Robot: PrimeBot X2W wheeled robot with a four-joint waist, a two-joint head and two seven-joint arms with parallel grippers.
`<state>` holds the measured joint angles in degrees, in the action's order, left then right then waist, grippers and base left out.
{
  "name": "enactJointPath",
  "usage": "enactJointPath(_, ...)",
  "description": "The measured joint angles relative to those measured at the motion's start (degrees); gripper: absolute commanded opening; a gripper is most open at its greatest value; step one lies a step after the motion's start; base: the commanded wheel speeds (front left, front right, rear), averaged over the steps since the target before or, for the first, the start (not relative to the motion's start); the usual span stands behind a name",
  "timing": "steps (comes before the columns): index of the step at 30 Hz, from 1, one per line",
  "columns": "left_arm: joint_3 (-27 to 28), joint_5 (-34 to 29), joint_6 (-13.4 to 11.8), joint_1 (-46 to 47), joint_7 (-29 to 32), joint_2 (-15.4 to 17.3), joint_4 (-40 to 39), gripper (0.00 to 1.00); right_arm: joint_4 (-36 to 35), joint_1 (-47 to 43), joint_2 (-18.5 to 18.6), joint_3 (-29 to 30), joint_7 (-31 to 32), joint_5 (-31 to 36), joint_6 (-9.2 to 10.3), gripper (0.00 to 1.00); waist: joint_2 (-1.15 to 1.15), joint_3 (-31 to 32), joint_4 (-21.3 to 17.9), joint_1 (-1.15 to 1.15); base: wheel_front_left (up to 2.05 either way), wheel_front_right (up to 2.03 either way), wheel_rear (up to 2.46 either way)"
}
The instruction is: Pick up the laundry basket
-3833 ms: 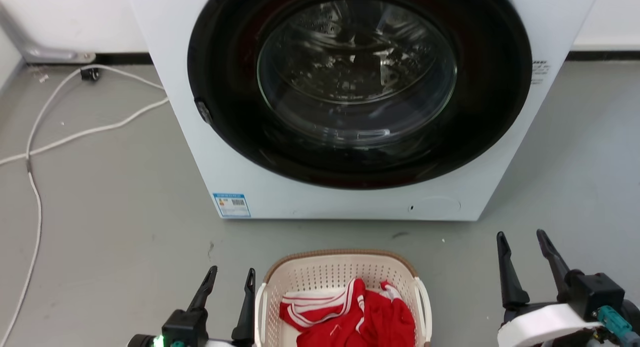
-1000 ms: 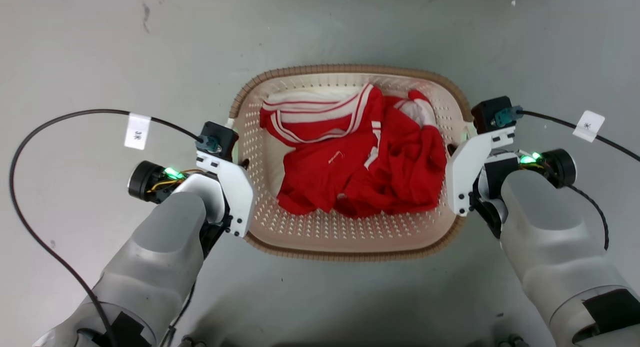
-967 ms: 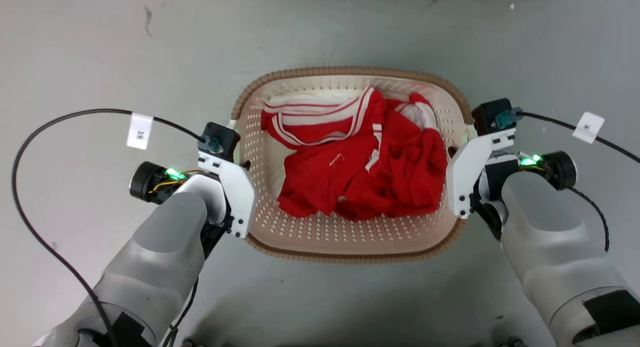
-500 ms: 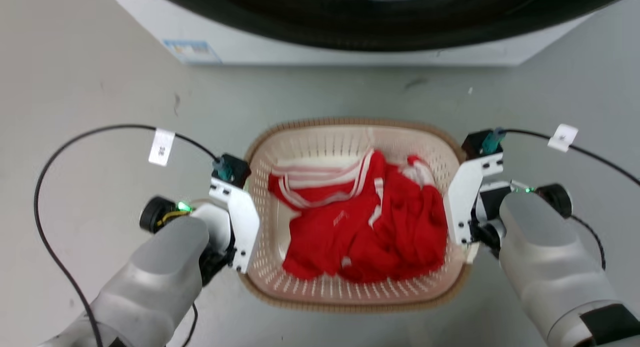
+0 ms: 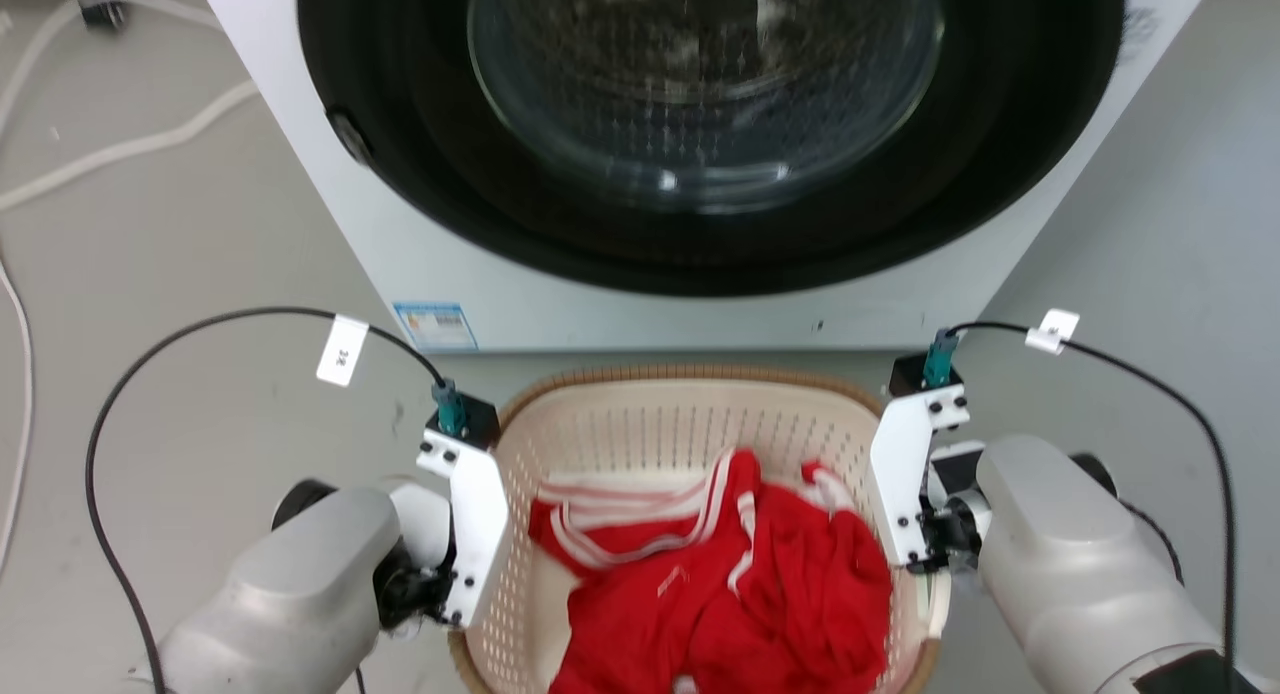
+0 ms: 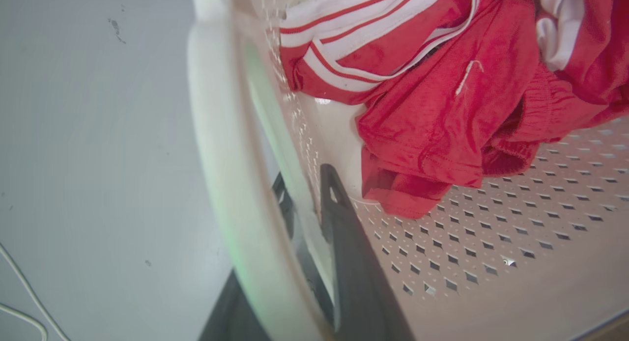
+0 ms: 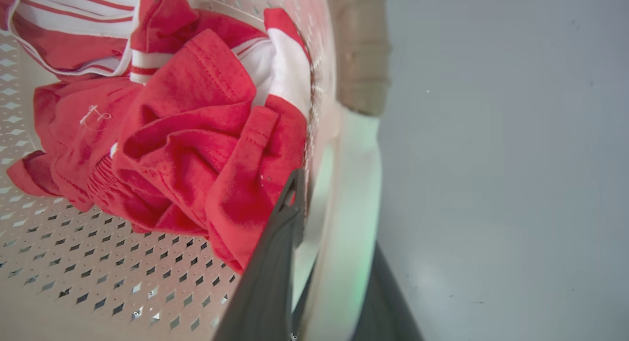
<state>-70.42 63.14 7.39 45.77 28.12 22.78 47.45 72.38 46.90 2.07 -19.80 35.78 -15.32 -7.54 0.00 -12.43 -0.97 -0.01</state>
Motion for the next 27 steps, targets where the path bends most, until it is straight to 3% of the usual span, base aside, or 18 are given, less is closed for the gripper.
enactJointPath(11,-2.1,3.2,0.0,-3.0,7.2,2.6,-3.8,0.0,-1.1,-1.6,-0.1,-4.2,11.9,-6.4,0.03,0.0,0.0,11.1,-0.7,-0.01,0.0,0.0,0.0)
enactJointPath(27,-2.5,6.3,0.0,-4.7,10.1,2.6,-3.2,0.0,-0.5,-3.9,-0.1,-4.5,13.7,-11.0,0.03,0.0,0.0,15.4,-1.1,0.0,0.0,0.0,0.0)
